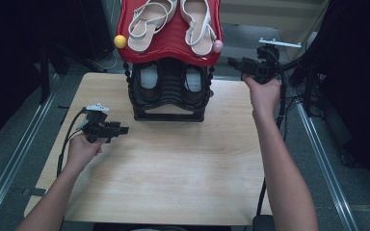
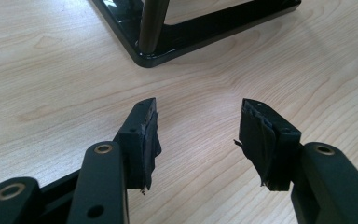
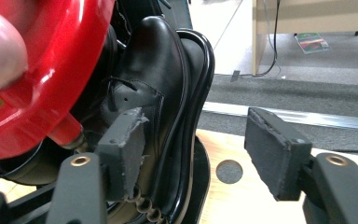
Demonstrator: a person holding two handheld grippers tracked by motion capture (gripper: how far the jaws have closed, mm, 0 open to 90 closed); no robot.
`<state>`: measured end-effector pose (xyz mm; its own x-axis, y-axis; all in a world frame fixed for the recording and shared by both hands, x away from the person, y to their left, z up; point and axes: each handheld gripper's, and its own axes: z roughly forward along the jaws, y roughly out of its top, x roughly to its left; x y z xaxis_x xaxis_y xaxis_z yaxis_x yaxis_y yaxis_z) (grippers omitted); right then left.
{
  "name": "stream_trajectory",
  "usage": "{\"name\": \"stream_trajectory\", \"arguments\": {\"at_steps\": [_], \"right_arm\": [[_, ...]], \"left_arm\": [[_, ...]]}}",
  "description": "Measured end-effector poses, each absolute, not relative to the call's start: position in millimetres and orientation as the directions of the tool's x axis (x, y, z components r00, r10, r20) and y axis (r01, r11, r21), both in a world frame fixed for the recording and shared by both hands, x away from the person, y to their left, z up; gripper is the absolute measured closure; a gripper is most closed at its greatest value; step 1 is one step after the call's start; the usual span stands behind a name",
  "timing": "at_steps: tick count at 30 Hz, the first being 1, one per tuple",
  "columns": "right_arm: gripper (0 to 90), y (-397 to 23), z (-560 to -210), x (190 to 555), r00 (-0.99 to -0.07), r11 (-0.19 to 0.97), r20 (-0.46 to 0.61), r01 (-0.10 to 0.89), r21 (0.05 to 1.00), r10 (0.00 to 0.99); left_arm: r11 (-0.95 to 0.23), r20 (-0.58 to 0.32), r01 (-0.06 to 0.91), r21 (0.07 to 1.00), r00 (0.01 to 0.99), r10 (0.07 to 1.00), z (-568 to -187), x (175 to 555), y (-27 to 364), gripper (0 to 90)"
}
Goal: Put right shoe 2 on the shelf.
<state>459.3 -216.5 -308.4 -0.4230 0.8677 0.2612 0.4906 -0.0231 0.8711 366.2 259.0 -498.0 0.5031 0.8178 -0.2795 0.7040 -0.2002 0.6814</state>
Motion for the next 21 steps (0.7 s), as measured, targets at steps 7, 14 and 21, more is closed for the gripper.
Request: {"name": "stream_trajectory", "arguments": {"at_steps": [7, 14, 21], "right_arm": [[32.9, -221.6, -322.3, 456.5, -0.414, -0.040, 0.274, 0.492, 0.870, 0.868], [32.5, -222.2, -336.4, 446.9, -0.408, -0.026, 0.250, 0.481, 0.876, 0.878], [32.3, -220.8, -353.6, 438.3, -0.405, -0.013, 0.239, 0.487, 0.873, 0.882]], "left_arm": [[-0.201, -0.278, 0.701, 0.684, 0.505, 0.817, -497.0, 366.1, 260.0, 47.4], [-0.210, -0.270, 0.699, 0.684, 0.510, 0.817, -497.7, 366.2, 259.3, 47.6], [-0.206, -0.274, 0.696, 0.688, 0.512, 0.814, -497.1, 366.1, 259.9, 47.5]]}}
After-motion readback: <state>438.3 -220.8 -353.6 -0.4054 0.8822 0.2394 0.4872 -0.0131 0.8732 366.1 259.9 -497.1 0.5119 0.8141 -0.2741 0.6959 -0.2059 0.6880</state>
